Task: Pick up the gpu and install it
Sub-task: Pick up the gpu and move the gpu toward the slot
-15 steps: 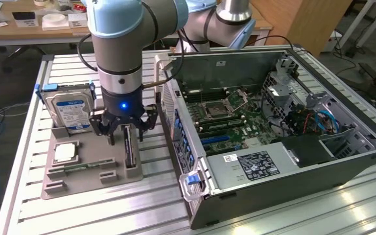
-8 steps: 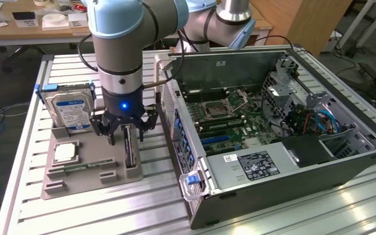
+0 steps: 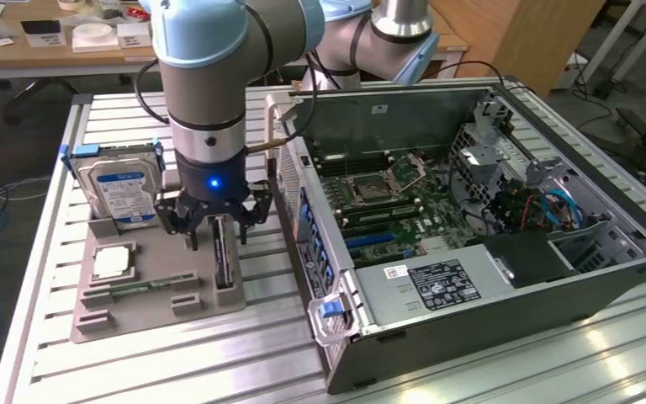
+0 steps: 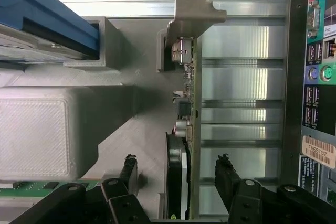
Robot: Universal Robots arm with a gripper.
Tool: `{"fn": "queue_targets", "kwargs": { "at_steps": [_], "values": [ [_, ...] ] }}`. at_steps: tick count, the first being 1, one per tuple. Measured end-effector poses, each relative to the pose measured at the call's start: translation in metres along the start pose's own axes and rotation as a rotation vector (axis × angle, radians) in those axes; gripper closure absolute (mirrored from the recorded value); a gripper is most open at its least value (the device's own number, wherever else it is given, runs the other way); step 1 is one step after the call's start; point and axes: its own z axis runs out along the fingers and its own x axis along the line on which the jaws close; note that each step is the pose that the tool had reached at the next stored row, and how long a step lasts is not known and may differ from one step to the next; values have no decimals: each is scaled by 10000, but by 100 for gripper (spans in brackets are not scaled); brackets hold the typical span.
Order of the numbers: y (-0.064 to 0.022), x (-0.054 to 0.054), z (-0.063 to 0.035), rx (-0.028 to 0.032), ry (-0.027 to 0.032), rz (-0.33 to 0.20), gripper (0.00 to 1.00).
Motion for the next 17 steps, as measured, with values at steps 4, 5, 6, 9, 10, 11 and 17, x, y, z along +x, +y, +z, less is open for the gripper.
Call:
{"fn": "queue_targets", "kwargs": {
  "at_steps": [4, 5, 6, 9, 10, 11, 17],
  "values": [
    [-3, -4, 2, 1, 1, 3, 37],
    [-3, -5, 3, 0, 0, 3, 44],
    [-3, -5, 4, 0, 0, 3, 44],
    [-4, -5, 7, 0, 1, 2, 45],
    [-4, -5, 7, 0, 0, 1, 45],
    [-3, -6, 8, 0, 0, 2, 53],
    [-3, -11, 11, 0, 0, 2, 61]
  ]
}}
